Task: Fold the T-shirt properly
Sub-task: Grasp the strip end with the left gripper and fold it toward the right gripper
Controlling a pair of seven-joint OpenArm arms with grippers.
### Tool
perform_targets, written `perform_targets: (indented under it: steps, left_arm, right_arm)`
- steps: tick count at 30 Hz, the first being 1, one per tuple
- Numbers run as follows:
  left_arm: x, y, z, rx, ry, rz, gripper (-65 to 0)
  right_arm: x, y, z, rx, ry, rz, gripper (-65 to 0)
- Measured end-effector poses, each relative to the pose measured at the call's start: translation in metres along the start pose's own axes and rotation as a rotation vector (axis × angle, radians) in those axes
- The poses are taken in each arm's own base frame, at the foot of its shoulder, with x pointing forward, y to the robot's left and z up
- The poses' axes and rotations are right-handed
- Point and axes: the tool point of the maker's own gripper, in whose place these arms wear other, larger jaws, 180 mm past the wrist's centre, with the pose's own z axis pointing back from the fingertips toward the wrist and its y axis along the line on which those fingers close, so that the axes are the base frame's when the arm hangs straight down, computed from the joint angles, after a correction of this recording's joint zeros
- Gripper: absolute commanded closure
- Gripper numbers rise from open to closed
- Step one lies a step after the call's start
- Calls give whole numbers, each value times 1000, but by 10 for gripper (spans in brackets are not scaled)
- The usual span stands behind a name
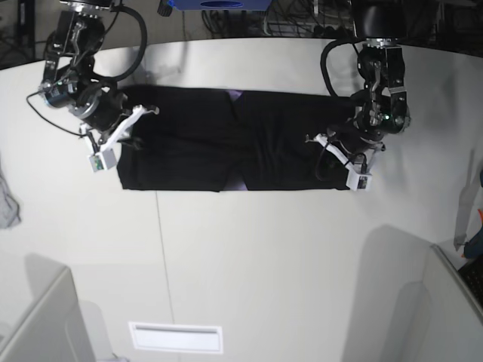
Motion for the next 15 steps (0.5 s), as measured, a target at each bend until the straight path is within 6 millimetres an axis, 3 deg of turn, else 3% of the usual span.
perform_targets:
  steps: [3,6,10,15]
  left_arm:
    - [23,-10,21,-3,-80,-48,0]
    - [35,5,30,29,-127,-26,0]
    - [2,45,21,110,-44,77,0]
    - [-4,41,7,75,-38,104,0]
  right_arm:
    - [0,0,0,0,-1,0,0]
    - [-1,-1,0,-2,3,-1,0]
    - [-1,-2,1,-5,4,1,0]
    - [-1,-2,1,-5,3,1,0]
